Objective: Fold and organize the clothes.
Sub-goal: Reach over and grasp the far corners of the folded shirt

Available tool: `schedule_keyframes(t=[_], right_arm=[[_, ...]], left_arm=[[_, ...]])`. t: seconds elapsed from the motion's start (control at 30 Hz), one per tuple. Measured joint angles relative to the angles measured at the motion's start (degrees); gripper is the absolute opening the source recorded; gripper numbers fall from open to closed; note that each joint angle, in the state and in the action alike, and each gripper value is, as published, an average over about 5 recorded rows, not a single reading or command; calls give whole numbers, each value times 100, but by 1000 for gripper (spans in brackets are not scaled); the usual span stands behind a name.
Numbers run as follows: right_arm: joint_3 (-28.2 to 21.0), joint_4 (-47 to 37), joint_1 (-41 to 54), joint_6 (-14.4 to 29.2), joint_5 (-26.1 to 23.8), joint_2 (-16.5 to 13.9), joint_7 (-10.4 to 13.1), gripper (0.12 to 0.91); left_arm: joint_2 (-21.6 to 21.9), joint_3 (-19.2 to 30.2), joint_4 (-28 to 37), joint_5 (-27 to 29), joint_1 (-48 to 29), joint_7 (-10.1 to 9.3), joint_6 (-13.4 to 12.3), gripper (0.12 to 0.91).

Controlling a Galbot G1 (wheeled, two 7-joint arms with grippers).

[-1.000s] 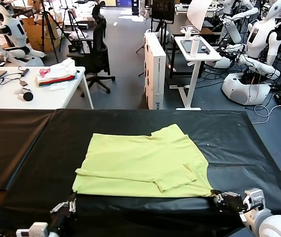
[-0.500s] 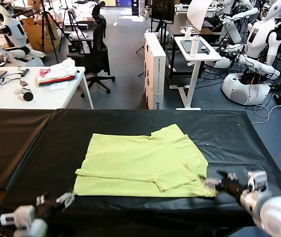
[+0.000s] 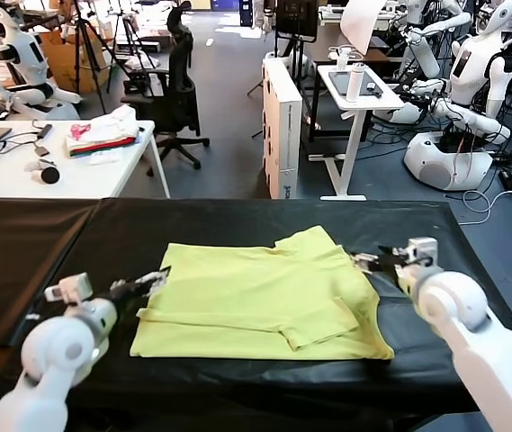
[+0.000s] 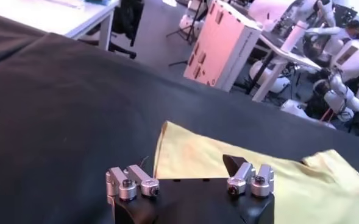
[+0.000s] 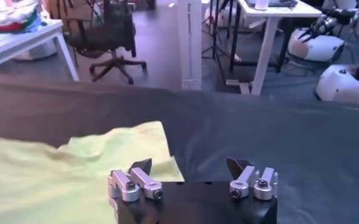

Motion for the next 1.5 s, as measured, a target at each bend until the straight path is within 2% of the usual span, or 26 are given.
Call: schedule_keyframes(t=[0.33, 0.63, 0.73, 0.8, 0.9, 1.07, 1.2, 1.3, 1.5], right_arm=[[-223, -601, 245, 0, -207, 305, -127, 907], [-290, -802, 344, 0, -325, 476, -204, 899], [-312, -820, 355, 0, -330, 486, -215, 825], [-324, -828, 363, 0, -329, 485, -224, 735], [-336, -845, 378, 0, -329, 485, -239, 617], [-342, -878, 385, 1, -329, 489, -253, 434], [-341, -892, 379, 2, -326, 493, -263, 212], [-334, -893, 369, 2, -325, 493, -279, 142], [-287, -832, 312, 1, -321, 485, -331, 139]], left_arm=[[-100, 723, 1500, 557, -1310, 467, -1, 907], [-228, 889, 2115, 917, -1640, 703, -13, 907], [-231, 891, 2158, 939, -1643, 716, -24, 907], [-231, 890, 2162, 948, -1632, 722, -26, 895], [-228, 889, 2162, 959, -1611, 726, -28, 789], [-215, 886, 2155, 994, -1567, 723, -29, 474], [-202, 890, 2136, 1106, -1511, 790, -28, 280], [-194, 892, 2117, 1161, -1466, 845, -27, 228], [-185, 894, 2082, 1166, -1441, 865, -18, 196]])
